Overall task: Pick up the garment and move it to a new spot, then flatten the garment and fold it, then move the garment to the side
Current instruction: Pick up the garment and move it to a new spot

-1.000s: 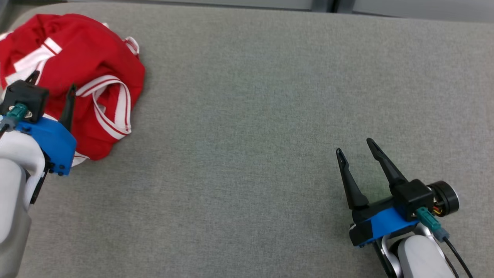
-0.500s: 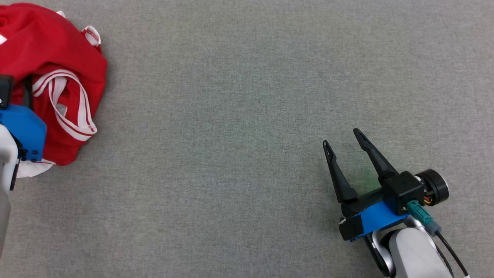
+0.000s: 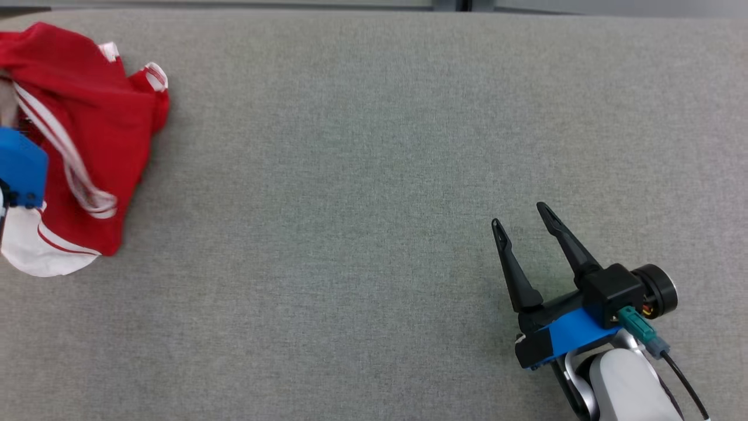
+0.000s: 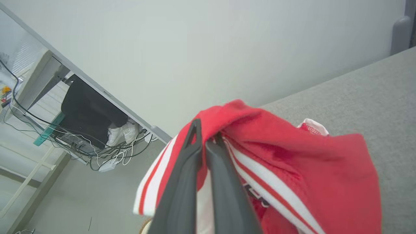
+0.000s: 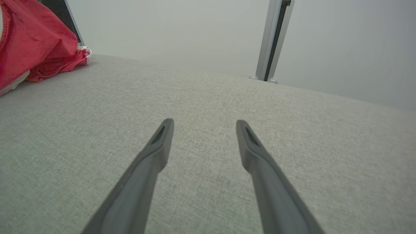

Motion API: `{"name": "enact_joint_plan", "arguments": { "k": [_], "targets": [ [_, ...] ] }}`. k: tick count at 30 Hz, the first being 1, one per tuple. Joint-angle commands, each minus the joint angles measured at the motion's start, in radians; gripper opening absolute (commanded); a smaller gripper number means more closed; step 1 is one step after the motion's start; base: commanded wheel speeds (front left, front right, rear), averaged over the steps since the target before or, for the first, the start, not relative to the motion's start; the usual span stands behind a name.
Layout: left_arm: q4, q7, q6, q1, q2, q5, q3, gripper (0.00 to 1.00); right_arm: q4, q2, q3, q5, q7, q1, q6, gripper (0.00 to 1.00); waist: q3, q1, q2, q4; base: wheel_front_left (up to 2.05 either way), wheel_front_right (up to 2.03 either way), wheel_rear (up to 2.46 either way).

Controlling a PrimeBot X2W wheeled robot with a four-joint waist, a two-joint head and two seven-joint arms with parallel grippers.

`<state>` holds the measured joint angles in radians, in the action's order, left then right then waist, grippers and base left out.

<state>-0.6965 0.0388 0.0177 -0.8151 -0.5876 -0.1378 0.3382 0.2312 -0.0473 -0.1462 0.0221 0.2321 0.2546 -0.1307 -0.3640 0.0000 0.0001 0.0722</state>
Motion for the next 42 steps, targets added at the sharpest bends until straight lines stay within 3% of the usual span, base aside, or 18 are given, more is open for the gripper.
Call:
{"name": "enact_joint_plan", "arguments": {
  "k": [1,8,13,16,22,29,34,42],
  "targets": [
    [0.011,0.011,-0.006,-0.019,-0.005,0.007,-0.002,0.0,0.003,-0.006,0.002,-0.006,0.006,-0.008,0.0,1.0,0.014,0.0,-0.0001,-0.006,0.0,0.0,0.0],
    [0.087,0.036,0.011,-0.063,-0.023,0.038,0.037,0.0,0.048,-0.006,0.013,-0.043,0.021,-0.044,0.0,1.0,0.135,0.0,-0.0001,-0.03,0.0,0.0,0.0],
    [0.155,0.027,0.038,-0.097,0.0,0.049,0.076,0.0,0.082,-0.006,0.043,-0.068,0.028,-0.09,0.0,1.0,0.235,0.0,-0.0001,-0.065,0.0,0.0,0.0],
    [0.202,0.022,0.054,-0.116,0.03,0.036,0.093,0.0,0.096,-0.005,0.066,-0.081,0.031,-0.126,0.0,1.0,0.288,0.0,-0.0001,-0.097,0.0,0.0,0.0],
    [0.304,0.016,0.087,-0.142,0.145,-0.049,0.137,0.0,0.111,-0.006,0.134,-0.082,0.034,-0.197,0.0,1.0,0.358,0.0,-0.0001,-0.186,0.0,0.0,0.0],
    [0.387,-0.01,0.105,-0.113,0.266,-0.187,0.182,0.0,0.084,-0.005,0.177,-0.089,0.034,-0.219,0.0,1.0,0.322,0.0,-0.0001,-0.265,0.0,0.0,0.0],
    [0.317,-0.028,0.098,-0.047,0.268,-0.216,0.204,0.0,0.065,-0.005,0.16,-0.111,0.034,-0.181,0.0,1.0,0.247,0.0,-0.0001,-0.297,0.0,0.0,0.0],
    [0.071,-0.012,0.051,0.033,0.241,-0.241,0.176,0.0,0.055,-0.005,0.131,-0.146,0.034,-0.112,0.0,1.0,0.114,0.0,-0.0001,-0.331,0.0,0.0,0.0]
  ]
}}
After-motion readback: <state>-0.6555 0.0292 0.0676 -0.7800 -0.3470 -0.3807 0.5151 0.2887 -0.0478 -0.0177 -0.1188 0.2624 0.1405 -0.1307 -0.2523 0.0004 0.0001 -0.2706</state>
